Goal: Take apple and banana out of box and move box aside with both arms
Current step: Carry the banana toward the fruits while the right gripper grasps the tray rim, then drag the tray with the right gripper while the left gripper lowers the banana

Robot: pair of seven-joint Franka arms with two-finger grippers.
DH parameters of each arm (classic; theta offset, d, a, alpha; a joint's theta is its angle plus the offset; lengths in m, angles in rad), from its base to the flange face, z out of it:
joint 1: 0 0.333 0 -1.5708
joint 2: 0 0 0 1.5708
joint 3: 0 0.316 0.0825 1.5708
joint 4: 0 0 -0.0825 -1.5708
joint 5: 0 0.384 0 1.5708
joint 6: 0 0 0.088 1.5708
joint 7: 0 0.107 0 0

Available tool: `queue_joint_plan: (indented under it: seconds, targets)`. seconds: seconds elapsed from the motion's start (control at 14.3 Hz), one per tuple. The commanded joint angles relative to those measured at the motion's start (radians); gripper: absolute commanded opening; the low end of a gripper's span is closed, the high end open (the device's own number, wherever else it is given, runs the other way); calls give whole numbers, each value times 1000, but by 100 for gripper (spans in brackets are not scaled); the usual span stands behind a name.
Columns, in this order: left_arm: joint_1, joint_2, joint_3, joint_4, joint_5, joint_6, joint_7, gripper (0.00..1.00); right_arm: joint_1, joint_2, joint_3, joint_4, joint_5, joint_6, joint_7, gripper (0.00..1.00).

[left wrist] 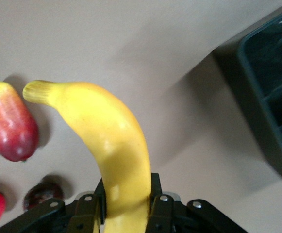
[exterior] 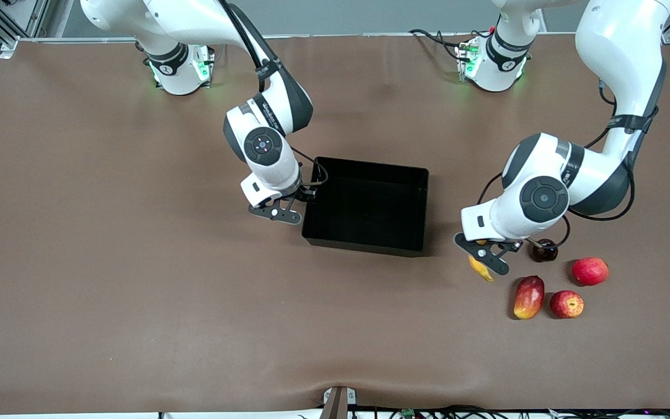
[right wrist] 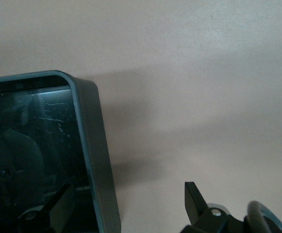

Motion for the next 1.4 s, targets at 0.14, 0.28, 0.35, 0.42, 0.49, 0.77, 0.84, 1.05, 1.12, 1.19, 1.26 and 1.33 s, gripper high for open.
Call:
queue_joint_plan:
  seconds: [0.14,0.28,0.35,0.42,0.49,0.77,0.84,1.05,1.12,1.19,1.26,1.33]
  targets:
    - [93,20,-10,-124,71,187,44,0,28,25,-11,16,8,16,67,24]
    - [119,31,-9,-177,73,287,83,0,37,24,-13,19,7,16,87,0]
    - [137,44,-9,-190,74,314,94,0,37,24,-13,19,8,16,90,0]
    - [156,58,-9,-200,76,339,109,0,39,24,-13,19,7,18,92,0]
    - [165,72,-9,-203,83,362,135,0,40,25,-13,19,8,18,92,0]
    - [194,112,-7,-207,88,401,148,0,28,18,-13,22,8,15,86,0]
    - [207,123,-7,-209,88,413,148,0,24,11,-14,31,8,12,81,0]
    - [228,146,-7,-229,88,482,149,0,-25,-5,-16,98,8,-120,69,0]
    - [233,156,-7,-229,88,486,149,0,-39,-10,-17,117,7,-160,57,0]
    - [234,158,-7,-229,88,490,143,0,-56,-27,-17,120,7,-180,25,0]
    - [233,158,-7,-230,88,491,133,10,-74,-44,-17,119,7,-197,-8,0]
    - [233,158,-7,-230,86,491,131,29,-96,-62,-17,119,7,-226,-25,0]
